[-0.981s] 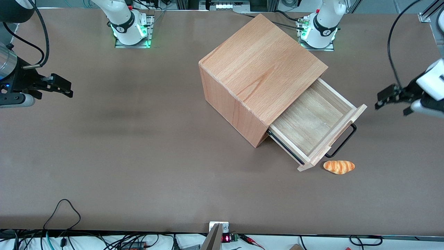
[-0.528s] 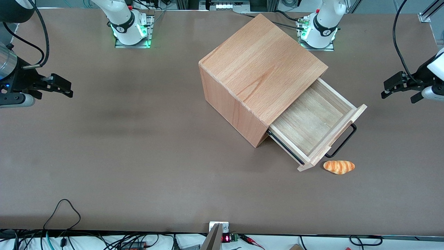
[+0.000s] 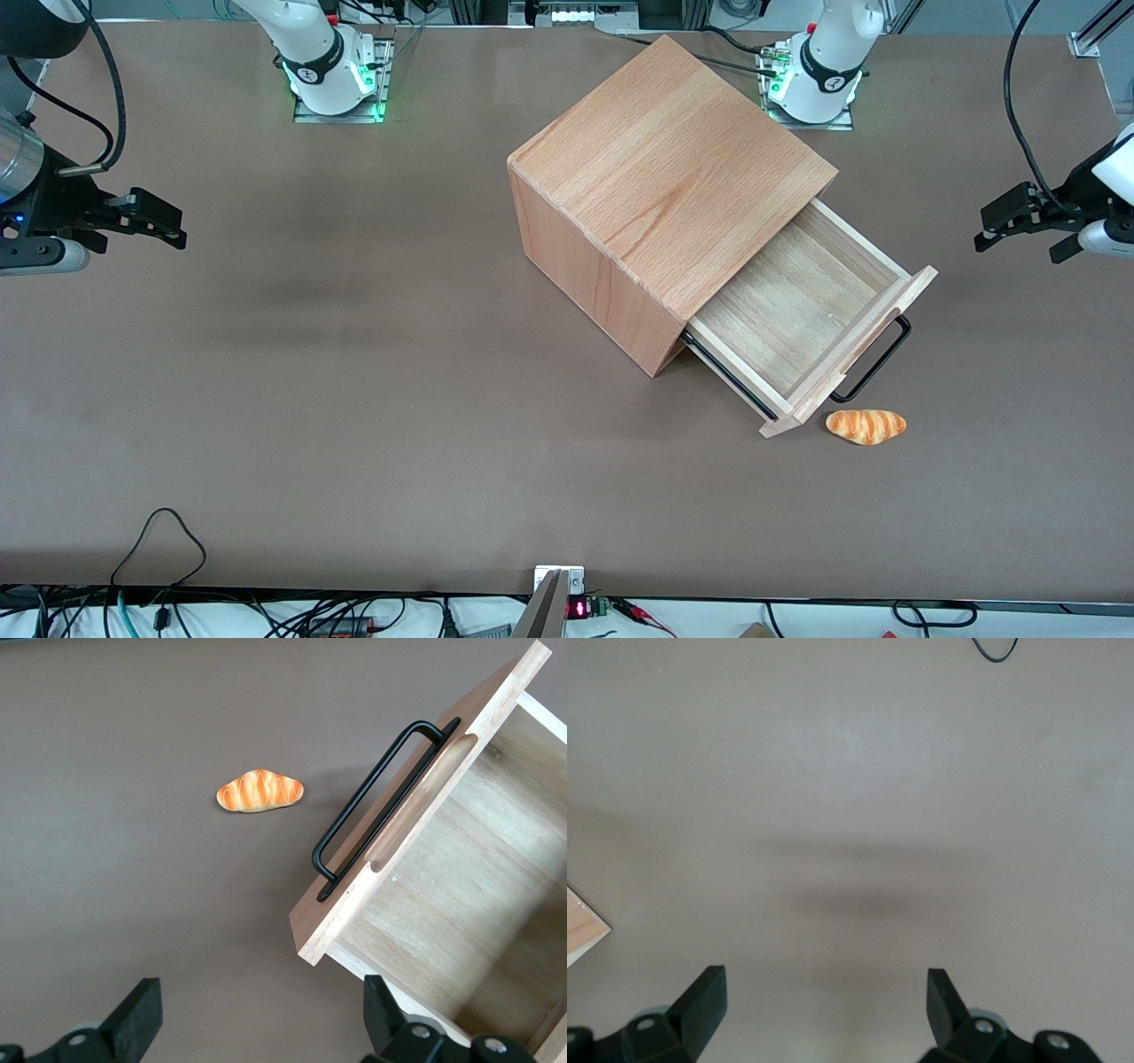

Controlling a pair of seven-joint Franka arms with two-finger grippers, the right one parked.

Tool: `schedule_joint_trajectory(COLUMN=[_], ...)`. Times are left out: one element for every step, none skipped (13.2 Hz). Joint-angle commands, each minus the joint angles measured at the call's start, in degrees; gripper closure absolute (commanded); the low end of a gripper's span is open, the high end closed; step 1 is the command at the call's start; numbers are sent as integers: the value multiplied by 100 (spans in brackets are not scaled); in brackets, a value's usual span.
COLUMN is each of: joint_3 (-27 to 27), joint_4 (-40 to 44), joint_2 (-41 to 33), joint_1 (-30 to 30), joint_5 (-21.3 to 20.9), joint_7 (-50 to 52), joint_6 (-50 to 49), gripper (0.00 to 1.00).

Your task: Open top drawer with left arm

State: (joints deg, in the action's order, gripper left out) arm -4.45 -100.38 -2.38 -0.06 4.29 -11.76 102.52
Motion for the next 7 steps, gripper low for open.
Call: schedule_joint_trajectory(joint_3=[-4,-4,-56,-82,-83,-74,-74], joint_4=[-43,-43,-34,-26,-26,-17,-8], joint_2=[-105,-105,-113,-113,-113,-113,-122], joint_1=[50,59,59,50,50,50,50], joint_5=[-139,-139,-139,-148,-156,-226,-270], joint_7=[78,78,95,156,174,175,175], joint_6=[-66,-83,-197,-311,-338,-338,-338], gripper=[0,0,0,0,0,0,0])
